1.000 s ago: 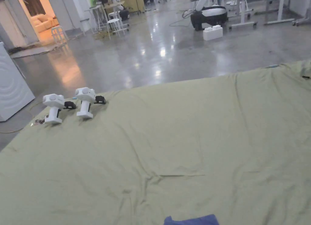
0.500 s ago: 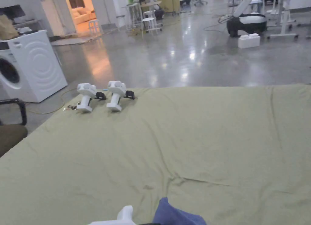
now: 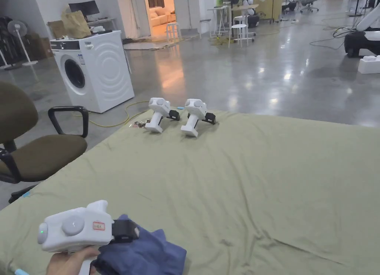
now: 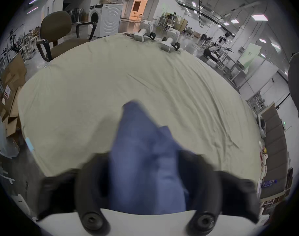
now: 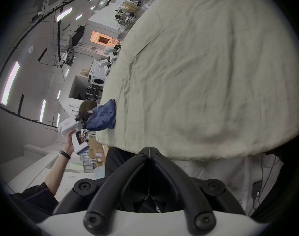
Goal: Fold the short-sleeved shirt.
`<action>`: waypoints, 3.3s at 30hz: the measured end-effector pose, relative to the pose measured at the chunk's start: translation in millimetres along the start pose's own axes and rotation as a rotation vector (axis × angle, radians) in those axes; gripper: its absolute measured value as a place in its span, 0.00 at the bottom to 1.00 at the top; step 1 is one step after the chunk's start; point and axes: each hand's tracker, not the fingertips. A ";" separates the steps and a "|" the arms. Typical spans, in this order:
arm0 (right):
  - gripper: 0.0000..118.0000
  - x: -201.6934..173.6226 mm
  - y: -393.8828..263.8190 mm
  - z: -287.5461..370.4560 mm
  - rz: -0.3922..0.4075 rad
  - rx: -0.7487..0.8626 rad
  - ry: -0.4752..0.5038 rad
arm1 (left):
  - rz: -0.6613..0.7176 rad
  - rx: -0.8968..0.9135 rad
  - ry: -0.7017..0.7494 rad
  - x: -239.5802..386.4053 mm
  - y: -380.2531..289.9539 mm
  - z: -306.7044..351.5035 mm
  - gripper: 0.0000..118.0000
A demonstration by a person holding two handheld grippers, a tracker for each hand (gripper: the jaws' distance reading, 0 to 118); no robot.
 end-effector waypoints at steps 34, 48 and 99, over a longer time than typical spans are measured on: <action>0.02 -116.0 13.2 232.0 0.706 1.089 -0.391 | -0.520 1.018 -0.185 266.5 -240.1 341.7 0.01; 0.02 -134.6 8.6 212.6 0.785 1.071 -0.439 | -0.533 0.917 -0.315 272.7 -245.6 334.9 0.01; 1.00 -138.8 21.4 221.6 0.787 1.039 -0.339 | -0.508 0.917 -0.338 285.2 -233.2 337.8 1.00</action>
